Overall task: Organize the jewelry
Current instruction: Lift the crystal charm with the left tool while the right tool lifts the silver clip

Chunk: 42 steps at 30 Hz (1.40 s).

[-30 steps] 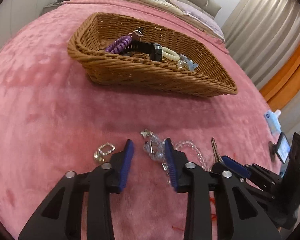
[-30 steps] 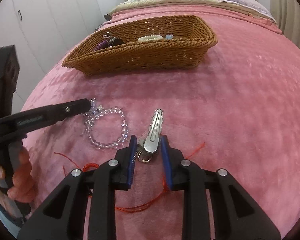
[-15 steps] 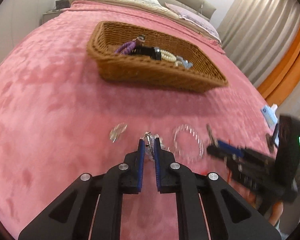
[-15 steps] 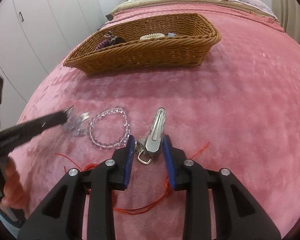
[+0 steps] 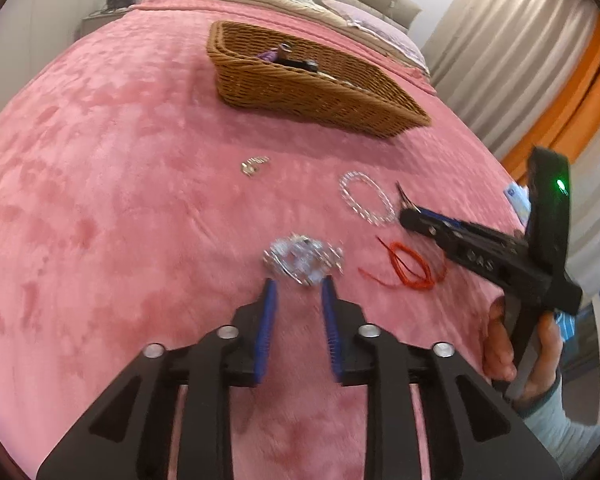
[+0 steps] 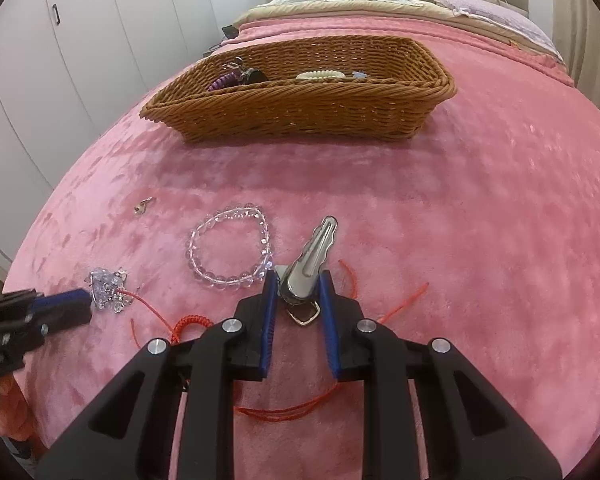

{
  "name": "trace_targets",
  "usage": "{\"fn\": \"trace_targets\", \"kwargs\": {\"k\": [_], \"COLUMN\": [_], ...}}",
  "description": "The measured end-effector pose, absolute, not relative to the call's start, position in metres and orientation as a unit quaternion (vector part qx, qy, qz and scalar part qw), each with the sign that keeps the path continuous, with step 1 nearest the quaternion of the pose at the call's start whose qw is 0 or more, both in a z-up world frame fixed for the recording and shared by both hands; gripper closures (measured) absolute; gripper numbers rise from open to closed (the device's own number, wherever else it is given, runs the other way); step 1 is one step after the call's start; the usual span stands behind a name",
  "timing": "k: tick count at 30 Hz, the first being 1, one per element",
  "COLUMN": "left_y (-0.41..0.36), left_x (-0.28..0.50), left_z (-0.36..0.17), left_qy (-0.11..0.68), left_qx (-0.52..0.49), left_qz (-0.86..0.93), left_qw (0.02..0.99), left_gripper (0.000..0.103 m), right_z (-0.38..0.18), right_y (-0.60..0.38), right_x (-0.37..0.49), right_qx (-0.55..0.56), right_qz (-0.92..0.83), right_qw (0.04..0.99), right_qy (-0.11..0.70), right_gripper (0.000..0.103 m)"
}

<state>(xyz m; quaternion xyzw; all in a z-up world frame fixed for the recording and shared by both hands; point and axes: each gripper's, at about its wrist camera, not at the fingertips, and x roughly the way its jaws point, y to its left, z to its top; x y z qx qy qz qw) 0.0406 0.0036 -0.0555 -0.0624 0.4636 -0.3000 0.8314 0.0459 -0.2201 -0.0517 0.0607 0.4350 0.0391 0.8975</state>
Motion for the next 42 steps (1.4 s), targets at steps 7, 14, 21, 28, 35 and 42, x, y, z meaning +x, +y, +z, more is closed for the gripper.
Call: {"fn": "trace_targets", "kwargs": {"k": [7, 14, 21, 28, 35, 42], "left_y": [-0.015, -0.035, -0.034, -0.030, -0.022, -0.019], "left_x": [0.028, 0.039, 0.048, 0.043, 0.037, 0.028], "left_z": [-0.053, -0.056, -0.057, -0.055, -0.048, -0.036], "left_qy": [0.438, 0.429, 0.423, 0.409, 0.387, 0.350], "left_qx": [0.015, 0.050, 0.042, 0.029, 0.007, -0.002], "left_qz": [-0.255, -0.240, -0.236, -0.246, -0.254, -0.266], "left_qw": [0.862, 0.869, 0.874, 0.878, 0.887, 0.898], "left_gripper": [0.051, 0.048, 0.063, 0.089, 0.089, 0.089], "right_z": [-0.054, -0.054, -0.053, -0.045, -0.034, -0.028], "right_y": [-0.223, -0.226, -0.224, -0.207, -0.209, -0.212], "right_x": [0.047, 0.048, 0.055, 0.042, 0.029, 0.025], "right_qx": [0.072, 0.086, 0.080, 0.027, 0.031, 0.039], "right_qz": [0.045, 0.049, 0.021, 0.029, 0.041, 0.047], "right_qw": [0.894, 0.892, 0.891, 0.909, 0.923, 0.928], "right_qy": [0.439, 0.442, 0.445, 0.414, 0.381, 0.367], "right_gripper": [0.084, 0.076, 0.075, 0.083, 0.083, 0.083]}}
